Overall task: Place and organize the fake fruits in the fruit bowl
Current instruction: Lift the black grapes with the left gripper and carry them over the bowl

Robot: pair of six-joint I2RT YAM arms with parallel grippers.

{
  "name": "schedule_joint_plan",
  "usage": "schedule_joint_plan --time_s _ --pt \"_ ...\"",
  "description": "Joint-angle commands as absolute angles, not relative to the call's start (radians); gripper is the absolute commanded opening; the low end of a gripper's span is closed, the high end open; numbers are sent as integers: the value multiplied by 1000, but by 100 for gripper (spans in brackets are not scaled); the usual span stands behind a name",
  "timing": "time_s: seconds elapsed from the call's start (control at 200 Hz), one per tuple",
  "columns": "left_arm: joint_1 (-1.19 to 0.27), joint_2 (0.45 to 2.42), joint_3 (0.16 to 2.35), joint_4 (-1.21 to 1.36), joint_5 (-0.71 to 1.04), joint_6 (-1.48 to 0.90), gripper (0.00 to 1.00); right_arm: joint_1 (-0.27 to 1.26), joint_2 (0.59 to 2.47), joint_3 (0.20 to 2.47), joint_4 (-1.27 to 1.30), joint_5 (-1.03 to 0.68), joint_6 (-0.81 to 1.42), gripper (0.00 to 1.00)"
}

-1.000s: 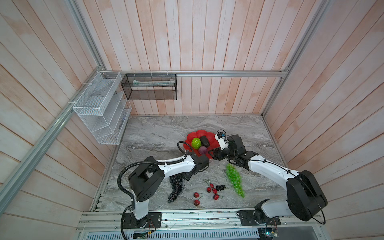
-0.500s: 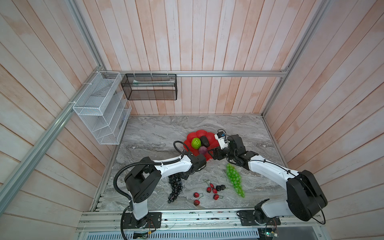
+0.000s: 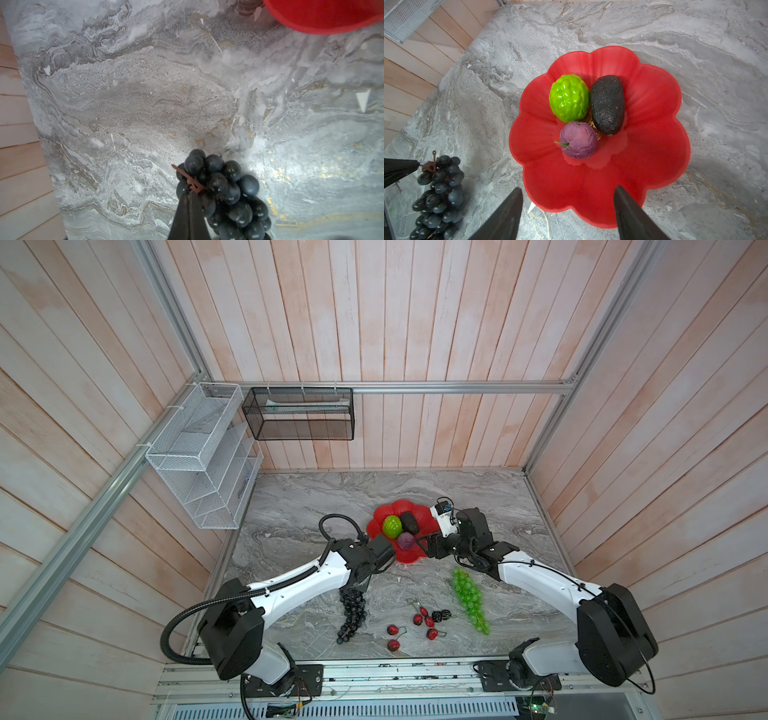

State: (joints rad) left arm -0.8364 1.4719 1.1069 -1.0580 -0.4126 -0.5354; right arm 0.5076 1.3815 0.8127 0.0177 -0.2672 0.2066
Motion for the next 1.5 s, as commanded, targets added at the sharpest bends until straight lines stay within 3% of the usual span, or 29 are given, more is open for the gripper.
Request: schedule_joint_plan --time_s 0.0,0.26,0.485,0.96,1.31,1.495 --pt "-816 1387 1081 -992 -322 -561 0 502 1352 848 0 -269 222 69" --pt "-780 1220 1124 -917 -97 -542 0 503 1300 858 -16 -255 231 69" --pt "-766 1225 1261 -876 26 -527 0 496 1260 841 10 -241 232 68" --pt "-714 1582 1664 -687 326 -430 0 400 1195 788 25 -294 246 67" --pt "-689 1833 1883 -632 419 -394 0 350 1162 769 -5 -305 229 66" --pt "-678 1883 1875 -583 441 -410 0 340 1108 748 -40 -274 219 66"
